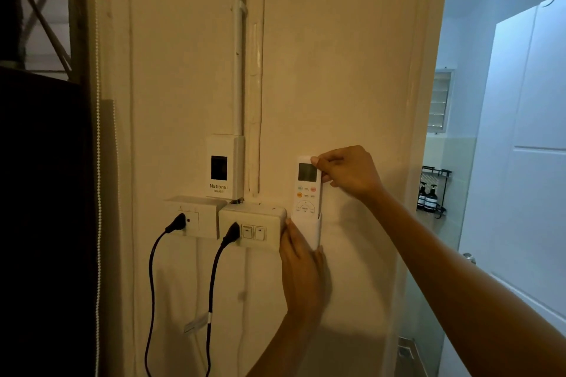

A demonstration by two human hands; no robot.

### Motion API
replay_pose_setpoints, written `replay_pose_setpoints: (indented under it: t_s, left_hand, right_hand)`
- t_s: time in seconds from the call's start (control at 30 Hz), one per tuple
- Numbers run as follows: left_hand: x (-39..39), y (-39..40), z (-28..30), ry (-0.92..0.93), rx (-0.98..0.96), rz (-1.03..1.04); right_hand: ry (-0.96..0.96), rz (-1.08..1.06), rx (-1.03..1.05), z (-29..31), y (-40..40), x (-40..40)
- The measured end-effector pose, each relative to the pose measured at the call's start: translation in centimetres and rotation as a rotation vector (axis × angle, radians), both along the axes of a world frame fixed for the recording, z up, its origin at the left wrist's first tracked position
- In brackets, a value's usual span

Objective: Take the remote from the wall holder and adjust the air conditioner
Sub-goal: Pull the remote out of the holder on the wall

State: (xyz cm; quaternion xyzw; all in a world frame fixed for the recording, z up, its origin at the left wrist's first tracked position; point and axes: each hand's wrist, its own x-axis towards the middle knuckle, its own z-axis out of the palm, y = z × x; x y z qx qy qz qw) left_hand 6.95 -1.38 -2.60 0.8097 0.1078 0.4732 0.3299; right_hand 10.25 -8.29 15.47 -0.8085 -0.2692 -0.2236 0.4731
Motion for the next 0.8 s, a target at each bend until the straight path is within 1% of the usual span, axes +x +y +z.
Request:
replay_pose_setpoints:
  t_s: [0.13,0.23,0.37,0.57,0.73,0.8]
  left_hand:
    - [0.0,0.2,-0.1,-0.007,0.037,0.009]
    - [0.0,0.2,-0.1,-0.010,0.025,0.004]
    - [-0.2,0.2,0.0,-0.017,0.028,0.004]
    - [-0.4,0.2,0.5,-0.043,-0.040,-0.038]
    - [-0.6,0.3,0.5,-0.051,-0.048,-0.084]
    - [-0.5,0.3,0.4,-0.045,-0.038,-0.060]
  right_hand:
    - [-0.058,-0.106,-0.040,0.2,0.5,0.0]
    - [-0.069,-0.170,-0.072,0.5,0.8,-0.2]
    - [-0.078,-0.200,-0.065,0.4,1.0,-0.5]
    - [-0.109,-0.255,-0.118,0.7,1.0,-0.7]
    - [-0.121,-0.266,-0.127,0.8,1.2,-0.7]
    - [-0.118,-0.253,-0.111,0.7,1.3,-0.7]
